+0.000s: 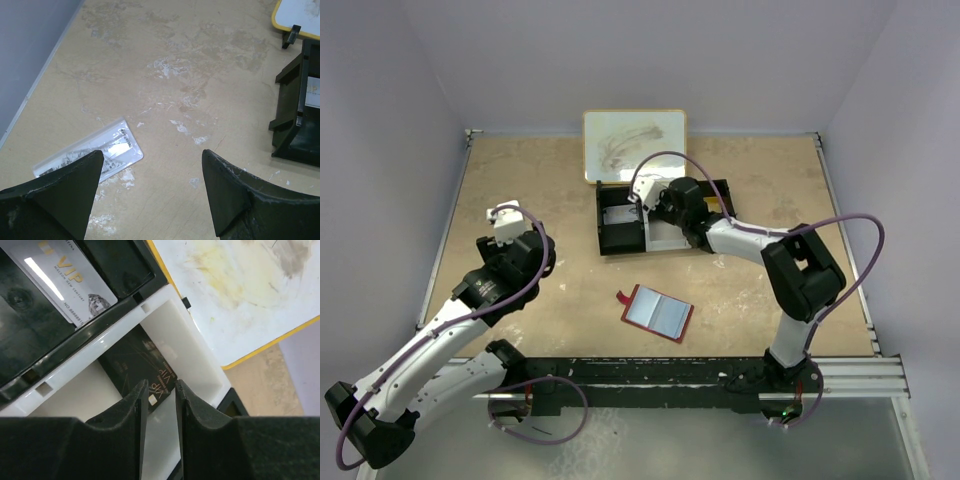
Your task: Take the credit cards out of the card holder
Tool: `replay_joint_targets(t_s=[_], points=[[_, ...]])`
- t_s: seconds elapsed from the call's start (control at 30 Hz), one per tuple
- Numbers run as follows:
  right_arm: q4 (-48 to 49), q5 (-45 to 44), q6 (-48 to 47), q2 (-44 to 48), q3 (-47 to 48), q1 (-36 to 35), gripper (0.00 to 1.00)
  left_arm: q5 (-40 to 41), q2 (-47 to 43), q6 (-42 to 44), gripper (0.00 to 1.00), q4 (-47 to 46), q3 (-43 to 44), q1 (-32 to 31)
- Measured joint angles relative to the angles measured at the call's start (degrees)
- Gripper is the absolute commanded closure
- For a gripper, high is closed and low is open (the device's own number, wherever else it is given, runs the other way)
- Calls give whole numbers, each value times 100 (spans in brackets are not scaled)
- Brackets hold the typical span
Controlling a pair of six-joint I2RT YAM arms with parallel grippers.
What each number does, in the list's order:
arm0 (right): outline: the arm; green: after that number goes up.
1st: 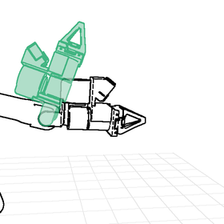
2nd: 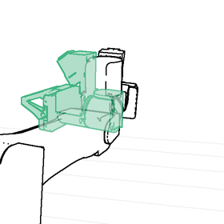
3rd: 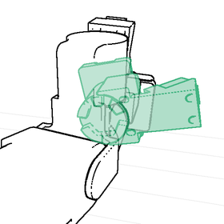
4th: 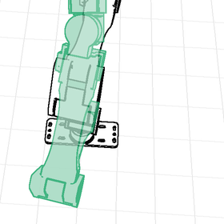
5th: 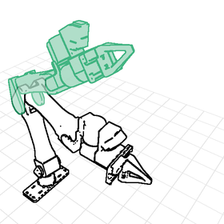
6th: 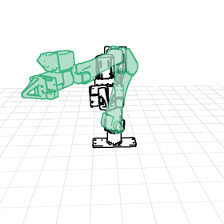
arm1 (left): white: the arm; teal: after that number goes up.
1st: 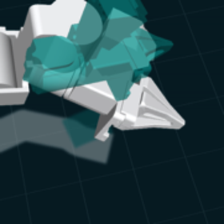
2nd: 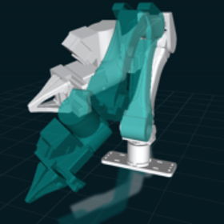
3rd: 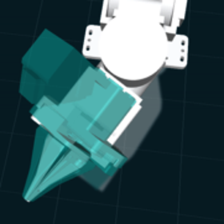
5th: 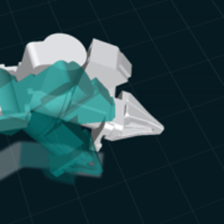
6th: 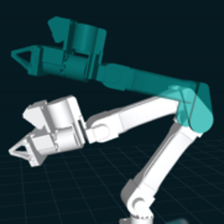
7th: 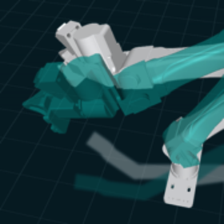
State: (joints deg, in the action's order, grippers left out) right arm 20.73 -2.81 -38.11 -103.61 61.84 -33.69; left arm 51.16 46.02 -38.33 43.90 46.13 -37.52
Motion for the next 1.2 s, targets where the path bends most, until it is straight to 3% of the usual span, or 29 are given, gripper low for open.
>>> replay_joint_targets(t_s=[0.1, 0.17, 0.37, 0.53, 0.8, 1.2], points=[[101, -44, 560, 83, -168, 0, 87, -4, 0, 0, 23, 0, -2, 0], [72, -107, 1263, 94, -201, 0, 92, -15, -2, 0, 23, 0, -2, 0], [-1425, -2, 3880, -50, 721, 0, 94, -22, -2, 0, 23, -2, -2, 0], [-1878, 205, 5010, -140, 837, 0, 93, -48, 0, 2, 23, -4, -2, 0], [-2614, -33, 5560, -826, 1005, 0, 93, -83, 0, 2, 23, -7, -2, 0], [-2809, -723, 5777, -1207, 1569, 0, 91, -103, 17, 4, 24, -7, -2, 0]])
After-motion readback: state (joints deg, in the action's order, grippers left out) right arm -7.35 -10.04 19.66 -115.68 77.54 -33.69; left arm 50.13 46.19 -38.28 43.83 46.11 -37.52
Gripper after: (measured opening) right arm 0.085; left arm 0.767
